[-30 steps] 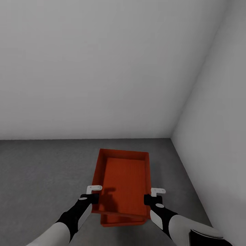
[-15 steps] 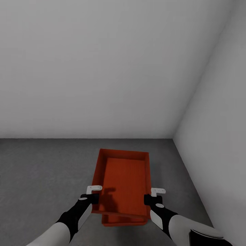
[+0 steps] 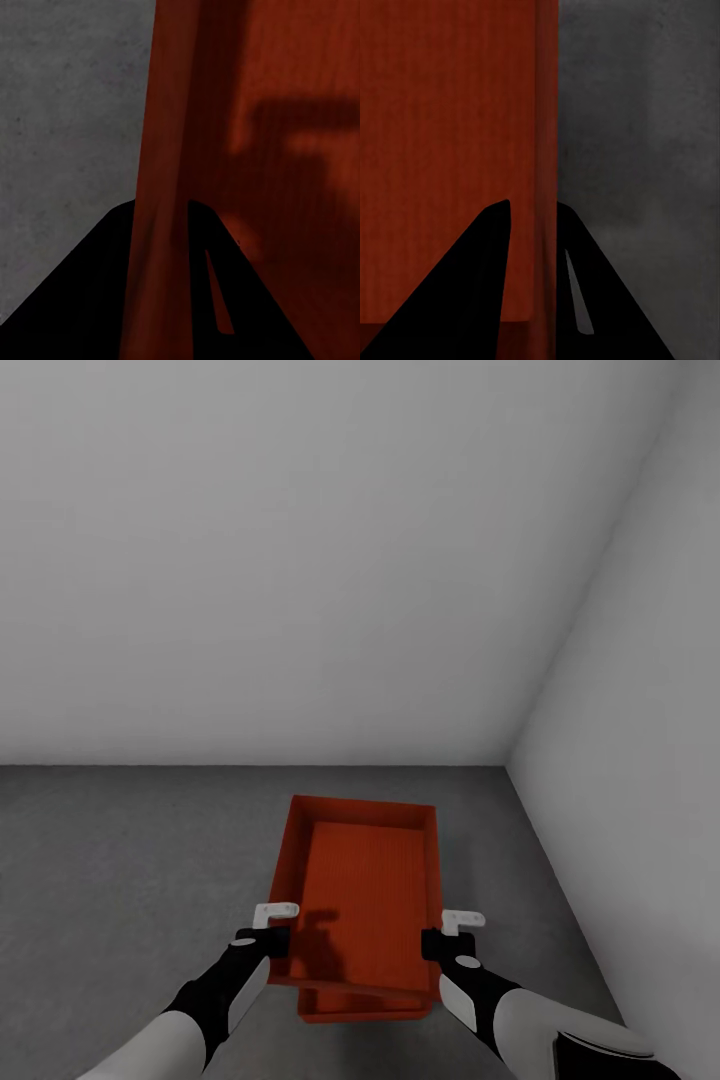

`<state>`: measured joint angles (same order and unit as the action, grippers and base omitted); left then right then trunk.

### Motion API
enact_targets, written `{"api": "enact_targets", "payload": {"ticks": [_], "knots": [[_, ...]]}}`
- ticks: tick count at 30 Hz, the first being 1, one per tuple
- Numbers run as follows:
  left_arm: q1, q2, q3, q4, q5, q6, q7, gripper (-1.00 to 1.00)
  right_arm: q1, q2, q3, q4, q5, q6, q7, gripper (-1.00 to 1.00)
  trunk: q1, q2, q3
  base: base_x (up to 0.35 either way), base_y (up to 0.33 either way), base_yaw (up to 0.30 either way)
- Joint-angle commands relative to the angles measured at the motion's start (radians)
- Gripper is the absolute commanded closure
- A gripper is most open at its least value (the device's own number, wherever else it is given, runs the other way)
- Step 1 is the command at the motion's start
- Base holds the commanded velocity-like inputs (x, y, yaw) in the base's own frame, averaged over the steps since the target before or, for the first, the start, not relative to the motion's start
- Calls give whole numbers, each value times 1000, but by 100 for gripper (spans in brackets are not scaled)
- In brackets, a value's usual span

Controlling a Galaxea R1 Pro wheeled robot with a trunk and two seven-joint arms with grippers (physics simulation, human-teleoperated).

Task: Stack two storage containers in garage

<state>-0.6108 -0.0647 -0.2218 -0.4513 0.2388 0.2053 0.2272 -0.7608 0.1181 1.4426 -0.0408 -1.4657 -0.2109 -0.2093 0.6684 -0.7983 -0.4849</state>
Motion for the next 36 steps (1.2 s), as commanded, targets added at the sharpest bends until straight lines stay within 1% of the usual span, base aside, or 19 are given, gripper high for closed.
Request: {"api": "enact_targets", "payload": {"ticks": [1, 8, 9, 12, 17, 19, 33, 36], "knots": [[-1, 42, 5, -60, -3, -1, 14, 100, 0, -2, 18, 19, -14, -1, -2, 100, 0, -1, -1, 0, 0, 0], [-1, 42, 5, -61, -3, -1, 14, 100, 0, -1, 18, 19, -14, -1, -2, 100, 0, -1, -1, 0, 0, 0], [-1, 5, -3, -5, 13, 0, 12, 100, 0, 0, 11, 4, -7, -5, -7, 100, 0, -1, -1, 0, 0, 0], [-1, 5, -12, -5, 21, -4, 12, 100, 0, 0, 3, 6, 3, -5, -7, 100, 0, -1, -1, 0, 0, 0], [-1, 6, -14, -8, 21, -4, 12, 100, 0, -1, -23, 5, 29, -5, -6, 100, 0, -1, -1, 0, 0, 0], [-1, 7, -14, -11, 22, -3, 11, 100, 0, -3, -28, 2, 32, -6, -5, 100, 0, -1, -1, 0, 0, 0], [-1, 8, -15, -11, 21, -3, 11, 100, 0, -1, -25, 11, 27, -6, -2, 100, 0, -1, -1, 0, 0, 0], [-1, 7, -13, -12, 19, -3, 11, 100, 0, -4, -23, 6, 25, -7, -3, 100, 0, -1, -1, 0, 0, 0]]}}
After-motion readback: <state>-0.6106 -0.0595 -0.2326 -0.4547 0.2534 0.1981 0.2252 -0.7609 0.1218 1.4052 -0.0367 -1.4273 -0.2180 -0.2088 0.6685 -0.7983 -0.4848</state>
